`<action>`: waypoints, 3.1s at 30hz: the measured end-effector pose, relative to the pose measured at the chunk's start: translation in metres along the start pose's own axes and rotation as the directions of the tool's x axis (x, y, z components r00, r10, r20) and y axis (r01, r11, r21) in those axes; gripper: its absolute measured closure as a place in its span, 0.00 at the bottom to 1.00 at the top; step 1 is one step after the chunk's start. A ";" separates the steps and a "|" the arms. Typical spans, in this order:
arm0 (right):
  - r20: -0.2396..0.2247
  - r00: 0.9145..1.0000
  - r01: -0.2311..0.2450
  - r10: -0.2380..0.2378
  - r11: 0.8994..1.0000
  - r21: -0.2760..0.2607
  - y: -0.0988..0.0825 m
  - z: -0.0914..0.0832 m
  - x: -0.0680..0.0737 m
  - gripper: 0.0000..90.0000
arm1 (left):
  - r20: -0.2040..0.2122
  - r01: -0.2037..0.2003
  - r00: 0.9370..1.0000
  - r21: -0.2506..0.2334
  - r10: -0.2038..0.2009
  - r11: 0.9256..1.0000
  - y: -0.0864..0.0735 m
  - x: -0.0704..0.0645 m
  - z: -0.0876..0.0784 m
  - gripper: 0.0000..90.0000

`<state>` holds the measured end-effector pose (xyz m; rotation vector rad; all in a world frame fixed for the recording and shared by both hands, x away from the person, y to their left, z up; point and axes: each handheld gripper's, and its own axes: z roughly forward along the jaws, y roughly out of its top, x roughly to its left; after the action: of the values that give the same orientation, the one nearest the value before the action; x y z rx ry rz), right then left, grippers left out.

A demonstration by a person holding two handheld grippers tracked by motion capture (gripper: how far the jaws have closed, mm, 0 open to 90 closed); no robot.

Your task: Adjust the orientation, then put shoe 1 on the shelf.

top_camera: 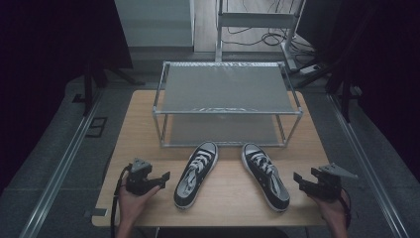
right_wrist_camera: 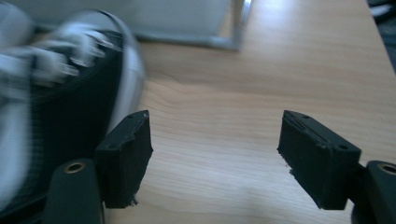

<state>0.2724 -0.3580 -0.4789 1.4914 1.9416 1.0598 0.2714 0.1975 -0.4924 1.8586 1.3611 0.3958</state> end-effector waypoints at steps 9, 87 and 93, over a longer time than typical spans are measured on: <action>-0.205 0.972 0.103 -0.116 0.992 -0.074 0.022 -0.026 0.048 0.45 | 0.011 -0.016 1.000 -0.011 0.016 1.000 0.002 -0.003 -0.005 0.26; -0.559 0.779 0.282 -0.285 0.955 -0.095 0.025 0.000 0.180 0.57 | 0.208 -0.139 0.970 0.049 0.126 0.989 0.032 -0.044 -0.031 0.23; -0.528 0.812 0.235 -0.251 0.967 -0.099 0.025 -0.008 0.160 0.56 | 0.238 -0.150 0.963 0.076 0.128 0.986 0.042 -0.051 -0.019 0.22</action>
<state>0.2336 -0.2056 -0.4404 0.9424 2.3960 1.4917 0.2678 0.1541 -0.4393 2.0150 1.1110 0.1795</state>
